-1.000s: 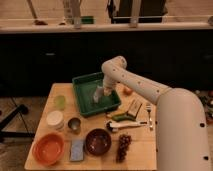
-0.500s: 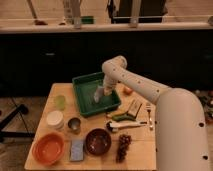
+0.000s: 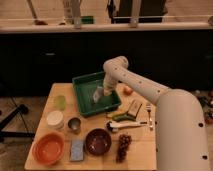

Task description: Place towel in tray

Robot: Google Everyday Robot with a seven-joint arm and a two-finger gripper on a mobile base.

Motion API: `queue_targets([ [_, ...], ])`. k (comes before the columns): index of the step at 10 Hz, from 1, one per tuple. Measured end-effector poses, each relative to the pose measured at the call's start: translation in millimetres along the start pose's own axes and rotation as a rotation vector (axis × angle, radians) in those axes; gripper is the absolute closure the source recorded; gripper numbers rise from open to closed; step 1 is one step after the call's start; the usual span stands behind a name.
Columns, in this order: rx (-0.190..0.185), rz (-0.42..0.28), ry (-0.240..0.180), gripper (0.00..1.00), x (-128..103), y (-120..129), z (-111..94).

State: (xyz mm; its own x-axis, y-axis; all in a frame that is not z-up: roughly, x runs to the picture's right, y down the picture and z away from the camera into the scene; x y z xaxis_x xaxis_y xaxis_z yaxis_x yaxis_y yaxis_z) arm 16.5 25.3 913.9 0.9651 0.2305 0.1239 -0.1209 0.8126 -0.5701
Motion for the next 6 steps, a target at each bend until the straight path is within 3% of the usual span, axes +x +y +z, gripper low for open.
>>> queue_targets([
  [3,-0.035,0.0,-0.052,1.0,-1.8,1.8,2.0],
  [6,-0.048,0.002,-0.075,1.0,0.1,2.8,3.6],
])
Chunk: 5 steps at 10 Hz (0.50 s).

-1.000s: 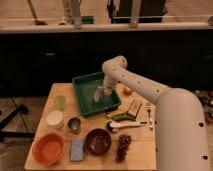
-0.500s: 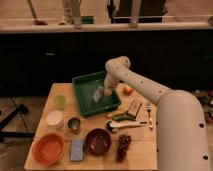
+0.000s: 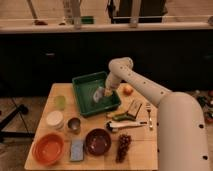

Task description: Place towel in tray

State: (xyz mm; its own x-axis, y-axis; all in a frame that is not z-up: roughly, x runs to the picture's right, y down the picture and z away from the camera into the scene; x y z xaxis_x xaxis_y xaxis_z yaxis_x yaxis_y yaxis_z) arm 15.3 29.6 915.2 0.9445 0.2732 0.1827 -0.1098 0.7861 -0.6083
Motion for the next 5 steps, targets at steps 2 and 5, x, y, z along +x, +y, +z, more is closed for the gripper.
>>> queue_targets([
  [2,-0.005,-0.005,-0.01,1.0,-2.4,0.5,1.6],
  [5,-0.012,-0.023,-0.028,0.98,-4.7,1.8,2.6],
])
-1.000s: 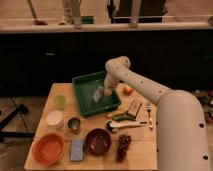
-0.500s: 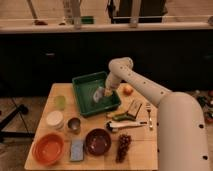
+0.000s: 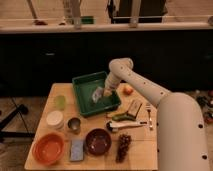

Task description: Place towel in tray

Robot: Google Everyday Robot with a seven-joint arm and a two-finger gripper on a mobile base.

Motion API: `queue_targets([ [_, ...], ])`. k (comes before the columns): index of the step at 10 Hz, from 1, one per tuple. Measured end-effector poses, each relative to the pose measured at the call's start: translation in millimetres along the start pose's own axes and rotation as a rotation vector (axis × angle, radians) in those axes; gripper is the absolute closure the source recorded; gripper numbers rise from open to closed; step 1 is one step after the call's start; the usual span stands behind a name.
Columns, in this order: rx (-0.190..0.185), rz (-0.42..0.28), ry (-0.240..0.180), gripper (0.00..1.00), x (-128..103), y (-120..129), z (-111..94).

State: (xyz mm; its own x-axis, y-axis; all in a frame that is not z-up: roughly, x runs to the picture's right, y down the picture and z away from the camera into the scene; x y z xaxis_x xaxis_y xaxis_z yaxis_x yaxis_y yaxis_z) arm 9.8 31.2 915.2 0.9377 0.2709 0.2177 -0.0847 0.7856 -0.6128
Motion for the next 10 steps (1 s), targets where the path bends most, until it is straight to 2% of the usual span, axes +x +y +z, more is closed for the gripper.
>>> queue_targets([
  [4,0.003,0.002,-0.012,0.6,-0.6,0.2,-0.7],
  [6,0.017,0.003,-0.033,0.37,-0.4,0.6,-2.6],
  [7,0.023,0.003,-0.041,0.29,0.0,0.8,-3.6],
  [8,0.029,0.003,-0.048,0.23,0.0,0.8,-4.8],
  [10,0.035,-0.001,-0.059,0.2,-0.6,1.2,-6.3],
])
